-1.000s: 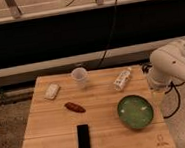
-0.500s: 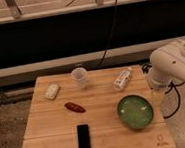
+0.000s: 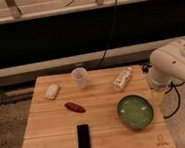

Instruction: Push the eraser across the table

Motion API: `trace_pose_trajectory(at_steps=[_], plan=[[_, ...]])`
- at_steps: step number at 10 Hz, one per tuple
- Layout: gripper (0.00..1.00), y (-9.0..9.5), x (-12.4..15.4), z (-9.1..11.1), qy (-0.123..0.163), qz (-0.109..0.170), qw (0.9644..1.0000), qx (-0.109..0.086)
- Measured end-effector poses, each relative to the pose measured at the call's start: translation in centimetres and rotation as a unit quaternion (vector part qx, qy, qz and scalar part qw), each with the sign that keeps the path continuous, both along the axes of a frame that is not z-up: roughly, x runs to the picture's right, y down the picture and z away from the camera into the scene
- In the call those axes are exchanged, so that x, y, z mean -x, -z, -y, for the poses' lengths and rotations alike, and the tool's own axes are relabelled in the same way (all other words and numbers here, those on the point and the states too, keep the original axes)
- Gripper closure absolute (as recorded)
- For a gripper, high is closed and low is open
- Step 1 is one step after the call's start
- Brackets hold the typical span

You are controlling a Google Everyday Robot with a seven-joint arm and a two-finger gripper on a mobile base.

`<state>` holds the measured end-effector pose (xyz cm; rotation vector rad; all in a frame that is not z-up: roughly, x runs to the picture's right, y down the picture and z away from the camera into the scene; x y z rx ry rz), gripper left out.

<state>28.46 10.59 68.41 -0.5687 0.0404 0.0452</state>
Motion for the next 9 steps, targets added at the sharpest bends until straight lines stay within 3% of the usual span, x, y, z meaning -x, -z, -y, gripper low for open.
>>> trace_pose_trajectory(at_steps=[9], plan=[[0.20, 0.0, 4.4, -2.0, 0.042, 0.011, 0.9990, -0.009]])
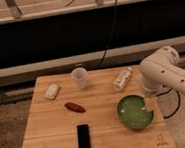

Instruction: Push the eraser across the table

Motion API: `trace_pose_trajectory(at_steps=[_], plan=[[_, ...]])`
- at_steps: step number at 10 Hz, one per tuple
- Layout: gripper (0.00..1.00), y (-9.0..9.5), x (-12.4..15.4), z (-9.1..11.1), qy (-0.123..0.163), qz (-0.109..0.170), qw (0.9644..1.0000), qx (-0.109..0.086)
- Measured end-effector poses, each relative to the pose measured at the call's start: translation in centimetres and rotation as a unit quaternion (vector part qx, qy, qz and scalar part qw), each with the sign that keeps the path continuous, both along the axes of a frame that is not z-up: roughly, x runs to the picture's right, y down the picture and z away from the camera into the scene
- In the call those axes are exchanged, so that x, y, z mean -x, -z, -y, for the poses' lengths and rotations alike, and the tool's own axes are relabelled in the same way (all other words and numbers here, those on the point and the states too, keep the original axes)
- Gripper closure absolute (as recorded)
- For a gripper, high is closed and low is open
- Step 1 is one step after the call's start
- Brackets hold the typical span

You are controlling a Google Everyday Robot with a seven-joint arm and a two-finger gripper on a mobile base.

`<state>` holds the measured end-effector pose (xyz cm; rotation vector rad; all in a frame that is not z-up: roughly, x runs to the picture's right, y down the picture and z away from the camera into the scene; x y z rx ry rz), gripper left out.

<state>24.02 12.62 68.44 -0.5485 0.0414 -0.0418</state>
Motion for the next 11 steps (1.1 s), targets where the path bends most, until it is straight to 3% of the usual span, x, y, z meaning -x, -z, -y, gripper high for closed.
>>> trace_pose_trajectory(at_steps=[11], plan=[[0.20, -0.8, 6.2, -3.4, 0.050, 0.034, 0.9982, -0.002]])
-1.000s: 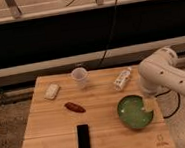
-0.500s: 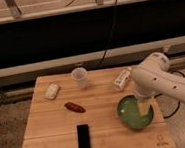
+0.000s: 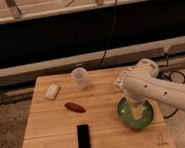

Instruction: Push the eraser across the table

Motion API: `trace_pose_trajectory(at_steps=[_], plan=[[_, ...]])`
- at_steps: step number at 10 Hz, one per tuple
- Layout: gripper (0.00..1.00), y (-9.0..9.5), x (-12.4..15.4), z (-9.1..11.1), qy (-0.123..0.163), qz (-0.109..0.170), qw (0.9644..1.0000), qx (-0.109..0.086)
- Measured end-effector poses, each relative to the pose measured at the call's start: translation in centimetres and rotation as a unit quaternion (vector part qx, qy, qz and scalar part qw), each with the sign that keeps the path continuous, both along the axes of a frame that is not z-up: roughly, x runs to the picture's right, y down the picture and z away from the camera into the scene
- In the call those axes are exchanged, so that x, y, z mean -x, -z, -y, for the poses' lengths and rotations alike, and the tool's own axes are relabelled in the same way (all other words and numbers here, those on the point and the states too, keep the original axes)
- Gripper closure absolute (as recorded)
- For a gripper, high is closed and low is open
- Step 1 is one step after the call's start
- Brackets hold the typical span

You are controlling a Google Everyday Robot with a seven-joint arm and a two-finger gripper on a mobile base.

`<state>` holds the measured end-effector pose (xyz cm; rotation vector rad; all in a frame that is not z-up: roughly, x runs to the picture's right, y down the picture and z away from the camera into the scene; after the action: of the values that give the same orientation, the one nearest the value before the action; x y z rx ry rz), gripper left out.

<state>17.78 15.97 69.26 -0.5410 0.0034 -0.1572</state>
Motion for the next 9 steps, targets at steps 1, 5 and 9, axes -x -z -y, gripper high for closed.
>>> trace_pose_trajectory(at_steps=[1, 5, 9], plan=[[0.20, 0.0, 0.5, -0.4, 0.005, 0.003, 1.0000, 0.000], [0.20, -0.3, 2.6, -2.4, 0.030, 0.022, 0.9993, 0.002], [0.20, -0.3, 3.8, -3.5, 0.037, 0.033, 0.9988, 0.006]])
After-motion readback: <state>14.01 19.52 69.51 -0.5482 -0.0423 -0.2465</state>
